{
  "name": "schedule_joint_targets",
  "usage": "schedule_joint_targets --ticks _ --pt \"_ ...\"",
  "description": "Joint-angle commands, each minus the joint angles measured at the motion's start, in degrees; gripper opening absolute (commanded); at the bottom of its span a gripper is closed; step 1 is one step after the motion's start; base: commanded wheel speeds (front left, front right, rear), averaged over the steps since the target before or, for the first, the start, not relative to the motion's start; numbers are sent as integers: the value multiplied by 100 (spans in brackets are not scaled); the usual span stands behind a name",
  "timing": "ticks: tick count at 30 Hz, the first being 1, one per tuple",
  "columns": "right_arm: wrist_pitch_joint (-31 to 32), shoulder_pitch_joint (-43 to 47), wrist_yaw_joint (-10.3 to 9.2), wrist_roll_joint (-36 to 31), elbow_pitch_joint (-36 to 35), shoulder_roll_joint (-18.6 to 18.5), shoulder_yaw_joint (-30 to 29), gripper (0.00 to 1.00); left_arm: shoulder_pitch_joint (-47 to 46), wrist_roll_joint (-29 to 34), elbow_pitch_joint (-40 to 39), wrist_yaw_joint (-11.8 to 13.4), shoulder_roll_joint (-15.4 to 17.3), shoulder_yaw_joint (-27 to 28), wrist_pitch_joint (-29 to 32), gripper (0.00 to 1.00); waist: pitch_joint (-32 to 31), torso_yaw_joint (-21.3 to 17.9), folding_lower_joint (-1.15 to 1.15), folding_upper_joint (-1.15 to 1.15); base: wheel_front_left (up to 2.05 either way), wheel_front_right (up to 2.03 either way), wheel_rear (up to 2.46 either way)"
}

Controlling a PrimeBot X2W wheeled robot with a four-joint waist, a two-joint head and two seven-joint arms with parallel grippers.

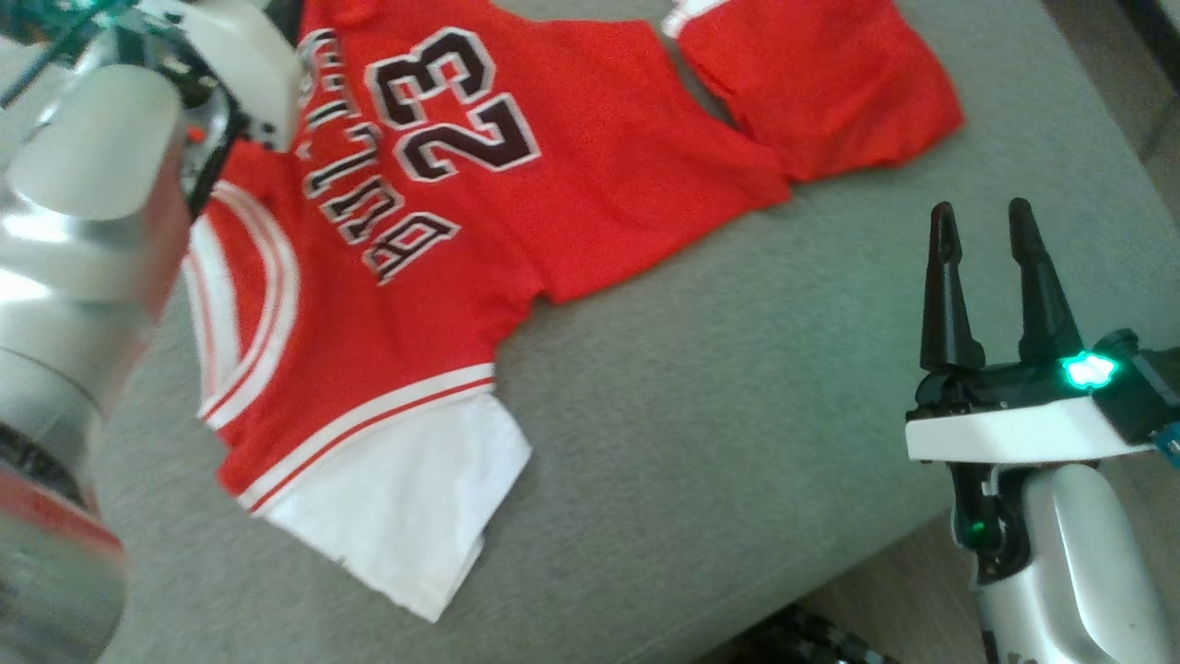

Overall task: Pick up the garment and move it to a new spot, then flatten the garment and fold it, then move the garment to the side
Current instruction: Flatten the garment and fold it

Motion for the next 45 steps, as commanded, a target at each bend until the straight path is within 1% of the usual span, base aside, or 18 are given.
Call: schedule_joint_targets --ticks 1,6,8,11,13,15,21,24,26,29,32,36,37,42,45 --pt "-59 -118 -4 -102 -168 -37 39 100 -203 -74 -104 -35 10 206 -180 100 -246 431 0 0 0 0 0" --pt "59 -188 -4 -343 -123 -37 -161 100 49 -243 -293 -128 -151 336 -533 100 -527 1050 0 0 0 0 0" --pt "120 -181 -4 -431 -109 -37 -253 100 202 -295 -423 -95 -193 401 -637 100 -655 1314 0 0 0 0 0" --pt "216 -125 -4 -524 -92 -37 -357 100 569 -417 -710 56 -216 580 -736 100 -848 1661 0 0 0 0 0" --pt "259 -53 -4 -564 -72 -37 -440 100 915 -545 -982 237 -207 798 -767 100 -986 1889 0 0 0 0 0" --pt "285 42 -4 -592 -51 -37 -513 100 1307 -558 -1436 496 -141 1088 -776 100 -1098 2086 0 0 0 0 0" --pt "275 364 -4 -649 1 -37 -707 100 3148 -142 -3121 1332 140 1863 -779 100 -1354 2505 0 0 0 0 0" --pt "288 471 -4 -647 -3 -37 -766 100 4069 -55 -3813 1619 154 2276 -779 100 -1412 2603 0 0 0 0 0" --pt "303 513 -4 -641 -13 -37 -775 100 4571 -20 -4106 1696 136 2439 -780 100 -1430 2631 0 0 0 0 0" --pt "344 529 -4 -635 -51 -37 -738 100 4978 39 -4304 1695 122 2571 -780 100 -1421 2622 0 0 0 0 0" --pt "416 486 -4 -666 -134 -37 -661 100 5053 40 -4302 1559 86 2549 -719 100 -1384 2517 0 0 0 0 0" --pt "434 443 -4 -637 -198 -37 -618 100 4999 -22 -4176 1341 54 2316 -316 100 -1287 2330 0 0 0 0 0" --pt "434 443 -4 -637 -198 -37 -618 100 4999 -22 -4176 1341 54 2316 -316 100 -1287 2330 0 0 0 0 0" --pt "392 455 -4 -599 -167 -37 -630 100 5021 -298 -3984 1083 -45 2119 297 100 -1183 2174 0 0 0 0 0" --pt "358 434 -4 -575 -126 -37 -601 100 4991 -286 -3771 1128 -10 2052 486 100 -1139 2078 0 0 0 0 0"
